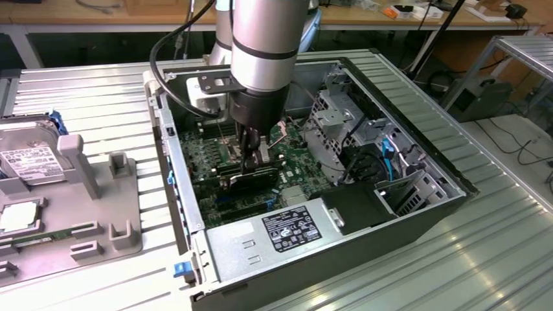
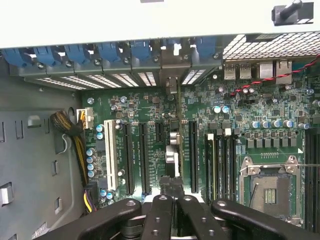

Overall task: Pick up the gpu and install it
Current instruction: 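Insert the gpu into the slot, then press down on the gpu until it lock into place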

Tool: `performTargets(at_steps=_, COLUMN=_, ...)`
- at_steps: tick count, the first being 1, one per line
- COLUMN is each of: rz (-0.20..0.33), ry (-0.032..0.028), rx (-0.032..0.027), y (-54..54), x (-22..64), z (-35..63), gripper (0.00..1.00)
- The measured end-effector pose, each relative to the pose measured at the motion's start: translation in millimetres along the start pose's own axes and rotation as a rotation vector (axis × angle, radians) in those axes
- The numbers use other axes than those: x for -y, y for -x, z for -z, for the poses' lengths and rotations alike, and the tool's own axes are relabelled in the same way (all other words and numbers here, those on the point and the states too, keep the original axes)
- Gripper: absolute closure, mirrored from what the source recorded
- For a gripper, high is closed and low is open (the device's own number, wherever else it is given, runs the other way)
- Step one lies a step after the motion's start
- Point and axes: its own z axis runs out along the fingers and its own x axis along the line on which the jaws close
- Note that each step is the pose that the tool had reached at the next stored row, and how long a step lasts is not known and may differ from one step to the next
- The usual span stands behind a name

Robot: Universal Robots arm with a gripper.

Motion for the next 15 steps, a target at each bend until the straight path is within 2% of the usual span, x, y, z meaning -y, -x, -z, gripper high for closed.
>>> performTargets(at_steps=15, rz=0.000, ry=0.0018, rx=-0.0001, y=0.0, x=-0.2, z=0.0, gripper=0.89)
